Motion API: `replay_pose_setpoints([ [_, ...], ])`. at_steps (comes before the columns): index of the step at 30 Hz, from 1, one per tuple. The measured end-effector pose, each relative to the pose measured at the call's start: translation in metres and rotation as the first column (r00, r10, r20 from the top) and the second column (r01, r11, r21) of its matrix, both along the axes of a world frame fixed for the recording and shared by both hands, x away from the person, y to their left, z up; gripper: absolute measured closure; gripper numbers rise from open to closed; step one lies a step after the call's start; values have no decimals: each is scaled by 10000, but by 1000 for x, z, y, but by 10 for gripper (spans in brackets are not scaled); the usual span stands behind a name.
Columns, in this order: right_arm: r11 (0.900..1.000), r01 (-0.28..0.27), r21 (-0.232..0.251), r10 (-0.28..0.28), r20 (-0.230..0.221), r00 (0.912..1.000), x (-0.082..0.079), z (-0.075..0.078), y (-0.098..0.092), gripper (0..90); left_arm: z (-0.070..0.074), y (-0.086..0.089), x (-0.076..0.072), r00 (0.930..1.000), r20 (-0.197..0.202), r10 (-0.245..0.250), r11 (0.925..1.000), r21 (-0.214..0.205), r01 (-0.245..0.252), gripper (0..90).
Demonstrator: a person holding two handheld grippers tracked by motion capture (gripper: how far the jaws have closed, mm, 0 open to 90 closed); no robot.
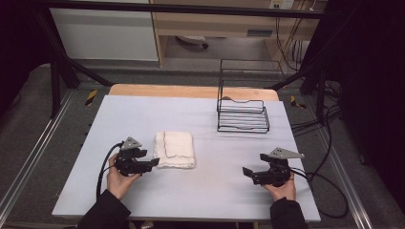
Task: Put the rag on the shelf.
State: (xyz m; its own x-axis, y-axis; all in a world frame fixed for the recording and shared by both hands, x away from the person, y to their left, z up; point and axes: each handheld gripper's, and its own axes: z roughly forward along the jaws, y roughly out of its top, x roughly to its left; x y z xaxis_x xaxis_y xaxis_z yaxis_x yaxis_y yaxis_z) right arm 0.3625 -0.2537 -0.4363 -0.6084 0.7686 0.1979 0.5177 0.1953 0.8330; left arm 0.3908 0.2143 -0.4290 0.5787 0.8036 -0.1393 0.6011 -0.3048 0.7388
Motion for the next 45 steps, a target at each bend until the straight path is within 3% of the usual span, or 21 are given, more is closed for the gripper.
replay_pose_setpoints([
  [8,9998,-193,-69,193,-20,9998,1,2,11,24,-13,-9,6,9987,-507,47,10000,8,-47,529],
  [15,9996,-287,-20,287,42,9996,1,5,25,52,-15,-12,6,9990,-429,117,9999,82,-114,660],
  [20,9986,-519,65,520,-129,9986,5,9,52,86,-16,-14,5,9991,-411,111,9999,132,-106,723],
  [32,9950,-834,-555,811,-436,9958,20,8,119,144,-18,-18,2,9996,-217,188,9995,267,-182,778],
  [35,9945,-862,-601,821,-688,9942,24,5,134,226,-18,-19,2,9994,-215,264,9992,297,-258,784],
  [43,9970,-711,-316,669,-1185,9907,36,-4,162,359,-18,-18,2,9995,-216,230,9994,271,-224,787],
  [45,9993,-371,9,368,-1491,9881,40,-8,171,415,-18,-18,2,9996,-203,204,9994,287,-198,787],
])
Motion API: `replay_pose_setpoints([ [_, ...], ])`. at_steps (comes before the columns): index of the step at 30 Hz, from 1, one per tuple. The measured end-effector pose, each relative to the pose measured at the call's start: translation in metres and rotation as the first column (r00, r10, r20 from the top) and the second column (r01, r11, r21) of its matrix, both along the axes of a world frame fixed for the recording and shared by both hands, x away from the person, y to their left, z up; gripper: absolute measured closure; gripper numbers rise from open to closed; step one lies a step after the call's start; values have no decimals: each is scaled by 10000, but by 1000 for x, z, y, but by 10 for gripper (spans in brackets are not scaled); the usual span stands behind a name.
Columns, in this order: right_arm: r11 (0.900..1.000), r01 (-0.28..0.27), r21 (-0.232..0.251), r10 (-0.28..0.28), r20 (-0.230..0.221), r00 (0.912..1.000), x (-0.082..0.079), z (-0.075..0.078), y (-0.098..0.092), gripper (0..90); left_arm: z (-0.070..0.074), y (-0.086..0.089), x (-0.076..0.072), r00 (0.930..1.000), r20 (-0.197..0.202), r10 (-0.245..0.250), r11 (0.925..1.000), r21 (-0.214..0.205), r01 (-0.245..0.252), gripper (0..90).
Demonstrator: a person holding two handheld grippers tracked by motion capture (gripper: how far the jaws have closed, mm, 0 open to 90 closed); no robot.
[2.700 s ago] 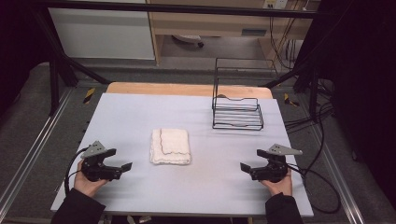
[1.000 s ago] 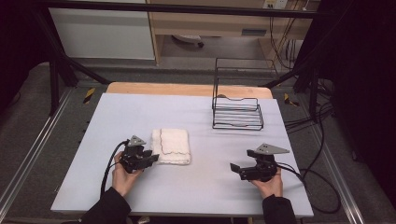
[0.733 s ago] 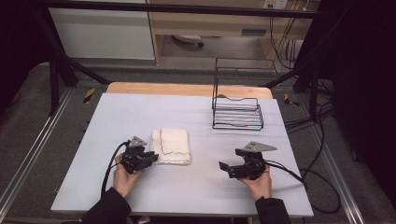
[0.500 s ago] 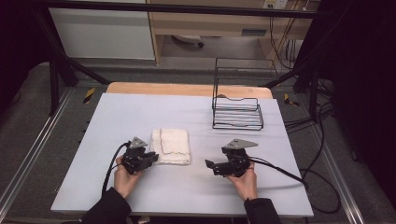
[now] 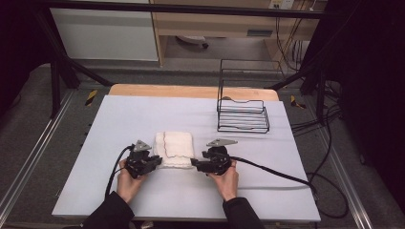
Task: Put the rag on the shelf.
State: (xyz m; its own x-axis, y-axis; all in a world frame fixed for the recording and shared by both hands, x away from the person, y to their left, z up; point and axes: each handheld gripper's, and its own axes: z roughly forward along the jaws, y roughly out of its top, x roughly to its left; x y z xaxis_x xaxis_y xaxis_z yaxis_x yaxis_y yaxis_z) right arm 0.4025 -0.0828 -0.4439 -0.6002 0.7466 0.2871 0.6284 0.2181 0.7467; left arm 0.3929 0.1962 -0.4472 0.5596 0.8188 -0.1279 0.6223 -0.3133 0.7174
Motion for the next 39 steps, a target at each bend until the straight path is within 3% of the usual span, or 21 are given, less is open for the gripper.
replay_pose_setpoints([
  [4,9998,156,-141,-158,-197,9997,2,-5,8,459,0,1,0,10000,21,-59,10000,10,59,787],
  [9,9996,108,-274,-118,-394,9992,0,-10,19,578,0,1,0,10000,5,-13,10000,-42,13,800],
  [14,9995,240,-185,-248,-429,9988,-2,-14,23,640,0,1,0,10000,-27,34,9999,-140,-35,815],
  [16,9995,296,-135,-300,-370,9989,-3,-13,23,757,1,1,-1,10000,-7,41,9998,-169,-41,823],
  [19,9995,280,-168,-285,-273,9992,-5,-10,21,818,2,1,-2,10000,-92,3,9993,-380,-7,826],
  [23,9982,234,-545,-243,-152,9996,-7,-2,15,828,4,-3,-8,9987,-300,-410,9965,-741,387,820],
  [26,9982,208,-559,-217,-161,9996,-8,2,9,828,7,-9,-16,9961,-213,-856,9941,-684,839,807],
  [28,9978,155,-640,-175,-310,9994,-9,6,2,828,11,-11,-19,9940,-122,-1087,9913,-757,1075,779],
  [29,9975,72,-702,-99,-383,9992,-10,6,-2,827,14,-10,-20,9942,13,-1077,9913,-760,1074,742],
  [30,9967,13,-807,-56,-520,9986,-10,8,-9,825,17,-9,-20,9944,167,-1046,9918,-723,1055,645],
  [32,9961,-136,-873,89,-541,9985,-10,8,-17,821,25,-3,-16,9948,537,-863,9944,-561,893,590],
  [33,9953,-228,-943,178,-540,9984,-9,7,-20,817,31,3,-6,9957,731,-562,9975,-398,593,554],
  [34,9953,-228,-943,178,-540,9984,-9,7,-20,817,31,3,-6,9957,731,-562,9975,-398,593,511],
  [37,9915,-286,-1271,260,-224,9994,-5,5,-27,802,35,9,14,9976,584,-374,9974,-590,408,451],
  [38,9902,-199,-1385,176,-174,9997,-5,4,-27,796,34,6,28,9978,626,-229,9995,-214,243,423],
  [39,9903,-158,-1383,146,-100,9998,-4,3,-29,773,34,6,28,9978,626,-229,9995,-214,243,403],
])
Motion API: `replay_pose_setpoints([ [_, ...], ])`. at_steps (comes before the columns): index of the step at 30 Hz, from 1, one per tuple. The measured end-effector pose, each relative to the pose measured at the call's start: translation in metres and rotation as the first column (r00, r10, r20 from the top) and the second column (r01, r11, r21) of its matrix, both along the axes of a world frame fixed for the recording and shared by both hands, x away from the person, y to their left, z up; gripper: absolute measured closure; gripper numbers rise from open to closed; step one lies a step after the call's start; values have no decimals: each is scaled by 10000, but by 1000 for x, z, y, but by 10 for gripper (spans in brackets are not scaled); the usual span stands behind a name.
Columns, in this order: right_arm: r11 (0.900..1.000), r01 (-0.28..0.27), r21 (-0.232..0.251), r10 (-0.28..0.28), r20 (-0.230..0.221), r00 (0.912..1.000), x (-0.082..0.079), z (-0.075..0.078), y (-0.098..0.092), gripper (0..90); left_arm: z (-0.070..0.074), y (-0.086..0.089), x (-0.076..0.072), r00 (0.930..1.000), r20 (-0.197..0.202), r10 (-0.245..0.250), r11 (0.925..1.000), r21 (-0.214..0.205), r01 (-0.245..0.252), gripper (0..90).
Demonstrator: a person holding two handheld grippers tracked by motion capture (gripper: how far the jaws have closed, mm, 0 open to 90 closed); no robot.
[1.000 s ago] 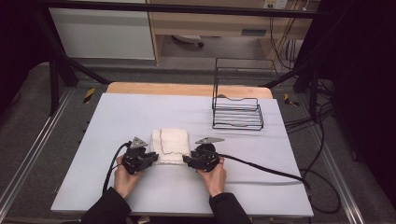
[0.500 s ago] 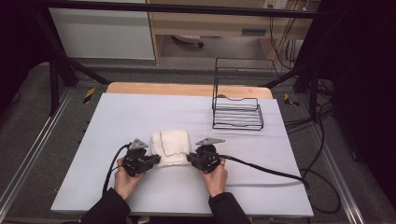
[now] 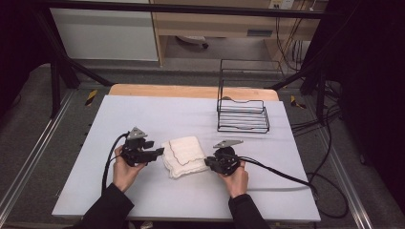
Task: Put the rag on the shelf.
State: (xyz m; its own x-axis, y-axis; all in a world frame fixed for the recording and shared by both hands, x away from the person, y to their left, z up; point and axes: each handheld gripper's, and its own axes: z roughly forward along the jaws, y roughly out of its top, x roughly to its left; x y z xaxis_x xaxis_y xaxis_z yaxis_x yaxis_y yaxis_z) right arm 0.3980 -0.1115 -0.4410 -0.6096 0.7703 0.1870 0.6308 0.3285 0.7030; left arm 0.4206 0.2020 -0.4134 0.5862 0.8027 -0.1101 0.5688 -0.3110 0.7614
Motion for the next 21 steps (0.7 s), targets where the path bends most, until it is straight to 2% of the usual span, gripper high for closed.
replay_pose_setpoints([
  [3,9998,73,159,-74,65,10000,-1,-1,-3,748,-6,-5,17,9997,-253,-1,9987,515,14,405],
  [4,9990,249,370,-257,231,9994,-3,0,-8,697,-9,-7,21,9994,-344,-14,9983,589,34,424],
  [7,9982,404,445,-421,398,9983,-4,3,-12,623,-16,-11,31,9987,-509,-66,9983,579,96,447],
  [10,9972,397,636,-418,328,9986,-6,2,-11,584,-25,-12,37,9976,-682,-130,9982,577,169,477],
  [11,9966,320,764,-341,262,9991,-6,-3,-7,558,-28,-12,39,9965,-812,-182,9982,563,229,518],
  [12,9967,353,737,-368,200,9991,-5,-5,-6,560,-30,-11,41,9949,-982,-245,9983,500,295,536],
  [14,9964,384,751,-397,157,9991,-4,-7,-5,562,-32,-10,42,9917,-1212,-419,9990,87,433,570],
  [15,9961,424,771,-430,73,9990,-3,-9,-4,573,-31,-10,42,9909,-1241,-519,9986,61,531,612],
  [16,9948,440,921,-432,-101,9990,-3,-11,-2,616,-31,-10,41,9901,-1288,-563,9984,32,572,674],
  [18,9942,435,987,-420,-174,9990,-3,-13,-1,638,-31,-11,41,9882,-1382,-660,9978,-26,662,704],
  [21,9939,363,1040,-332,-309,9990,-6,-15,3,751,-30,-10,40,9858,-1561,-623,9981,-78,619,804],
])
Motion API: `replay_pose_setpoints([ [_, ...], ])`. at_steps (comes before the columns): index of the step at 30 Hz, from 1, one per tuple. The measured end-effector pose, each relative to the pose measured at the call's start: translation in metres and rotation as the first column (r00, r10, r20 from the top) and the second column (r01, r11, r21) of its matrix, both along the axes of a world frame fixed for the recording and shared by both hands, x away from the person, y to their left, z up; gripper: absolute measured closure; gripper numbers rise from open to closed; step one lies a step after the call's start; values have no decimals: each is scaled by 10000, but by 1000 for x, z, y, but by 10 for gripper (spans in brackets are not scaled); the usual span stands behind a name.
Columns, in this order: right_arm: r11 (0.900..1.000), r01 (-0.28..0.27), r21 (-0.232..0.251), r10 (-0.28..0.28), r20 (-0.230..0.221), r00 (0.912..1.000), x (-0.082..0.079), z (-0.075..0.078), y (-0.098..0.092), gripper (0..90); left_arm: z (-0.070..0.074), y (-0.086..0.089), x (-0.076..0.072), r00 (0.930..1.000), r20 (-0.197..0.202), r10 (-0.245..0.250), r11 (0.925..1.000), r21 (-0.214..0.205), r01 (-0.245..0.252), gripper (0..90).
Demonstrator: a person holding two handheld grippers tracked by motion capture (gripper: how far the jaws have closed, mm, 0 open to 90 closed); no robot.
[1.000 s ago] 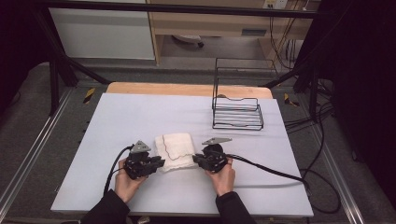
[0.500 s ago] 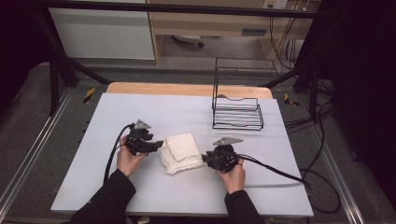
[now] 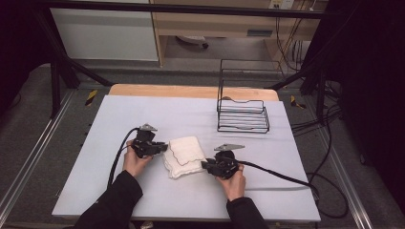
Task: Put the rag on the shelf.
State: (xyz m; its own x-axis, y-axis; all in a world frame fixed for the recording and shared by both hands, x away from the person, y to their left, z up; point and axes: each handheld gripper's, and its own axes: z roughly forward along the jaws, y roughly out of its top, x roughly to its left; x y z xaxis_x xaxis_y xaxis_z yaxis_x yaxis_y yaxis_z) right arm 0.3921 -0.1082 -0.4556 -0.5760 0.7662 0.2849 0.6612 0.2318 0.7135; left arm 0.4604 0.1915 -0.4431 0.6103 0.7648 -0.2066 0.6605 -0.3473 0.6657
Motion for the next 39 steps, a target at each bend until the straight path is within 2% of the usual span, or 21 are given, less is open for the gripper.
replay_pose_setpoints([
  [4,10000,-81,-14,80,-70,9999,1,2,-1,812,4,0,-6,9997,-115,216,9997,135,-214,833],
  [8,10000,-56,-75,56,-9,10000,7,6,-4,829,8,3,-18,9997,-168,171,9997,187,-168,841],
  [10,10000,-7,-97,7,-4,10000,13,9,-6,830,9,5,-27,9995,-213,222,9998,9,-222,842],
  [13,9997,0,-257,6,247,9997,27,11,-7,830,12,9,-41,9987,-419,292,9992,-270,-303,842],
  [15,9993,-36,-366,48,334,9994,30,10,-7,828,13,8,-51,9992,-313,267,9994,-225,-274,841],
  [16,9985,-166,-518,193,534,9984,34,8,-6,825,13,7,-57,9994,-238,250,9996,-149,-254,840],
  [19,9983,-163,-568,205,756,9969,38,5,-5,819,12,4,-67,9996,35,277,9996,61,-277,840],
  [21,9981,-154,-596,206,868,9960,38,2,-4,810,10,3,-69,9994,248,261,9993,276,-268,827],
  [23,9979,-147,-632,207,947,9953,37,2,-4,795,9,4,-67,9994,258,214,9992,340,-222,811],
  [24,9972,-104,-740,193,1202,9926,35,5,-5,738,10,5,-65,9995,283,157,9992,372,-168,753],
  [26,9971,-109,-759,211,1347,9907,34,8,-7,706,14,6,-63,9985,539,113,9990,419,-136,719],
  [27,9973,-89,-729,194,1449,9892,33,11,-8,667,17,7,-62,9976,678,96,9990,438,-126,646],
  [28,9976,-110,-685,215,1539,9878,31,15,-10,617,21,7,-60,9964,840,77,9991,420,-112,646],
  [29,9978,-227,-620,323,1587,9868,27,22,-13,510,27,7,-54,9935,1137,-24,9988,493,-32,553],
  [30,9978,-227,-620,323,1587,9868,27,22,-13,510,27,7,-54,9935,1137,-24,9988,493,-32,517],
  [31,9976,-299,-626,401,1690,9848,22,27,-17,412,30,5,-50,9929,1187,-51,9985,545,-14,476],
  [32,9976,-299,-626,401,1690,9848,22,27,-17,412,32,4,-46,9925,1223,-78,9983,576,7,476],
  [33,9976,-360,-591,454,1671,9849,17,30,-23,329,34,2,-41,9924,1229,-66,9986,528,1,410],
  [34,9976,-360,-591,454,1671,9849,17,30,-23,329,35,0,-37,9926,1206,-113,9989,460,58,410],
  [35,9981,-377,-490,454,1672,9849,13,32,-30,244,37,-2,-33,9920,1254,-120,9991,426,67,376],
  [39,9991,-365,-209,393,1503,9879,8,30,-42,161,39,-14,-19,9883,1522,-112,9974,723,2,315],
])
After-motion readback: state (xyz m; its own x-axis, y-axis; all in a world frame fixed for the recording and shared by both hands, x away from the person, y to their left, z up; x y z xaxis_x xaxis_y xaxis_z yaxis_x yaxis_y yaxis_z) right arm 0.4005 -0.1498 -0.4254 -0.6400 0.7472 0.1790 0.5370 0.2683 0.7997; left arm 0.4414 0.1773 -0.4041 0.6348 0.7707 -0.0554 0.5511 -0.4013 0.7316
